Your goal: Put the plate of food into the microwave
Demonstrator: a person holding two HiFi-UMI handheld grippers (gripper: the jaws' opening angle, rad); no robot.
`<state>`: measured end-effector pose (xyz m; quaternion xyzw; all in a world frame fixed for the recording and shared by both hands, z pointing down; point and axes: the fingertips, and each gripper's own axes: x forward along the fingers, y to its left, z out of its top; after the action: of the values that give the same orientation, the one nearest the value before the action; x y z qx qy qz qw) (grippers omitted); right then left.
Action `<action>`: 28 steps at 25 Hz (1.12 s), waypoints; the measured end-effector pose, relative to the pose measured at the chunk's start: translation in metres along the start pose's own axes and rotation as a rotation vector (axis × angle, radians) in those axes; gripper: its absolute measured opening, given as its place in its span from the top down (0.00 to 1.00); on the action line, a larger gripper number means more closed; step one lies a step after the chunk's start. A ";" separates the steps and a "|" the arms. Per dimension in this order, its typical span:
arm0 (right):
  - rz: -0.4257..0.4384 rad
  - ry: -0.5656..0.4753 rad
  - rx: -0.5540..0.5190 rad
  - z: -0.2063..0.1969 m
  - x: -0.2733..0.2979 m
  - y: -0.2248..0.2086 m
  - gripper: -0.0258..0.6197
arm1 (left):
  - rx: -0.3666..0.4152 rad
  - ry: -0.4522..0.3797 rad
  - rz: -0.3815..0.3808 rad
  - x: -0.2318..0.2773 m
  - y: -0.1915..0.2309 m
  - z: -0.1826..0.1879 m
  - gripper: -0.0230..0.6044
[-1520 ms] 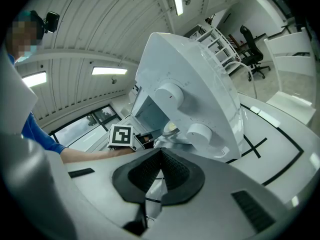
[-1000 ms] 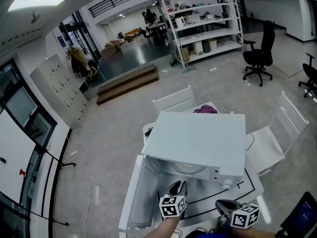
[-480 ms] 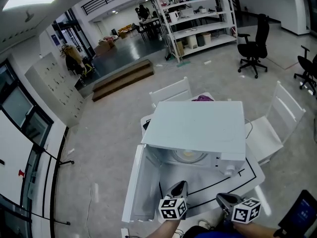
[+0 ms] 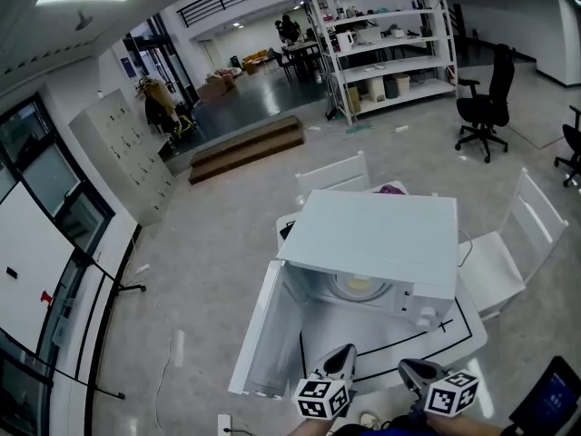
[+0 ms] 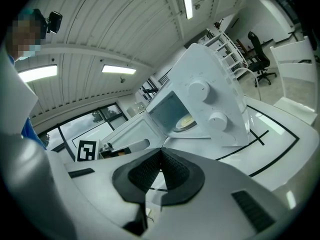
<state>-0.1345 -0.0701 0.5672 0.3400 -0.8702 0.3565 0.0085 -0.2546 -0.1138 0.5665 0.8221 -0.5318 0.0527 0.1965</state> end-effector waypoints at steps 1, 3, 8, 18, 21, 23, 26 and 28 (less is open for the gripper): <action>0.008 -0.002 -0.005 0.002 -0.002 0.002 0.96 | -0.004 -0.007 -0.006 -0.004 -0.007 0.001 0.95; 0.021 -0.006 -0.015 0.007 -0.009 0.003 0.96 | -0.021 -0.016 -0.018 -0.010 -0.022 0.001 0.95; 0.045 -0.012 -0.039 0.012 -0.029 -0.002 0.96 | -0.049 -0.033 -0.024 -0.025 -0.055 -0.006 0.95; 0.062 -0.018 -0.059 0.019 -0.071 -0.015 0.96 | -0.064 -0.048 0.005 -0.047 -0.096 -0.019 0.95; 0.066 -0.016 -0.068 0.019 -0.077 -0.018 0.96 | -0.061 -0.051 0.009 -0.048 -0.103 -0.021 0.95; 0.071 -0.014 -0.074 0.019 -0.080 -0.020 0.96 | -0.060 -0.053 0.013 -0.048 -0.107 -0.023 0.95; 0.078 -0.006 -0.084 0.019 -0.084 -0.019 0.96 | -0.057 -0.054 0.021 -0.050 -0.111 -0.024 0.95; 0.082 -0.002 -0.090 0.021 -0.086 -0.019 0.96 | -0.055 -0.057 0.024 -0.049 -0.113 -0.023 0.95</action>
<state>-0.0522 -0.0420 0.5413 0.3035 -0.8986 0.3167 0.0084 -0.1713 -0.0225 0.5430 0.8110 -0.5482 0.0169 0.2034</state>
